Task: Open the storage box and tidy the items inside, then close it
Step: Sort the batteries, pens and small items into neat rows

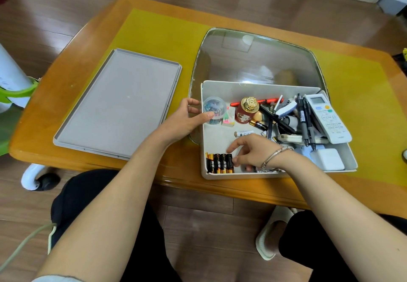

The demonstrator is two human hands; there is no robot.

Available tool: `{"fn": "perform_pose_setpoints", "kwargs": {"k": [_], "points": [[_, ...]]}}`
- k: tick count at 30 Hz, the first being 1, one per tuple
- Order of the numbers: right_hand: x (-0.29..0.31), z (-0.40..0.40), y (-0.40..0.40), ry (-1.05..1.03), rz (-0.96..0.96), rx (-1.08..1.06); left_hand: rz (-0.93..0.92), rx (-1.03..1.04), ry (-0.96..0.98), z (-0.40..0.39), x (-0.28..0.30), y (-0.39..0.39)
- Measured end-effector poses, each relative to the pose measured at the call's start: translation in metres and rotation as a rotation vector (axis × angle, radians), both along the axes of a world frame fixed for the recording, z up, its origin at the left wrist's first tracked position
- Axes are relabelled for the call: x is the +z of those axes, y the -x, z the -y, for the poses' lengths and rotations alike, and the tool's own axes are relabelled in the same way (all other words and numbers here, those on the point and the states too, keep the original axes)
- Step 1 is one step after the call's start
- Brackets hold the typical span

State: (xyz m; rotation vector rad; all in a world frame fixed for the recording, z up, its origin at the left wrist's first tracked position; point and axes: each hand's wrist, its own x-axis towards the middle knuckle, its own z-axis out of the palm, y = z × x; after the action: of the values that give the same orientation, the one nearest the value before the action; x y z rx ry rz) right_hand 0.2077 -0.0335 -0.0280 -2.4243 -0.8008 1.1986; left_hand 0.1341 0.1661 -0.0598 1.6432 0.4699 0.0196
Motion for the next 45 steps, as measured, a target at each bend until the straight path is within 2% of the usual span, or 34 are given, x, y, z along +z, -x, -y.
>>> {"fn": "perform_pose_setpoints", "kwargs": {"k": [3, 6, 8, 11, 16, 24, 34, 37, 40, 42, 45], "points": [[0.002, 0.003, -0.001, -0.027, 0.052, -0.013, -0.001, -0.005, -0.003, -0.001, -0.001, 0.000], [0.001, 0.006, -0.012, -0.099, 0.405, -0.136, -0.002, -0.009, 0.003, -0.001, -0.002, 0.000], [0.000, 0.009, -0.020, -0.047, 0.612, -0.194, -0.001, -0.008, 0.008, -0.002, -0.002, -0.001], [-0.004, 0.010, -0.026, 0.042, 0.713, -0.146, -0.003, -0.011, 0.001, -0.002, -0.002, -0.001], [-0.012, 0.004, -0.027, 0.136, 0.744, -0.087, -0.009, -0.020, 0.005, -0.002, -0.003, -0.001], [-0.016, 0.010, -0.031, 0.091, 0.863, -0.058, -0.004, -0.012, 0.008, -0.003, -0.004, -0.001], [-0.019, 0.009, -0.038, 0.199, 0.894, 0.033, 0.000, -0.020, 0.017, -0.004, -0.005, -0.002], [-0.013, 0.010, -0.037, 0.150, 0.895, 0.040, -0.002, -0.022, 0.012, -0.004, -0.005, -0.002], [0.000, 0.013, -0.029, -0.009, 0.924, 0.014, 0.000, -0.023, 0.013, -0.004, -0.005, -0.003], [0.010, 0.015, -0.021, -0.111, 0.869, -0.007, 0.000, -0.026, 0.014, -0.004, -0.006, -0.003], [0.019, 0.014, -0.012, -0.175, 0.576, -0.106, 0.001, -0.026, 0.016, -0.004, -0.006, -0.003]]}}
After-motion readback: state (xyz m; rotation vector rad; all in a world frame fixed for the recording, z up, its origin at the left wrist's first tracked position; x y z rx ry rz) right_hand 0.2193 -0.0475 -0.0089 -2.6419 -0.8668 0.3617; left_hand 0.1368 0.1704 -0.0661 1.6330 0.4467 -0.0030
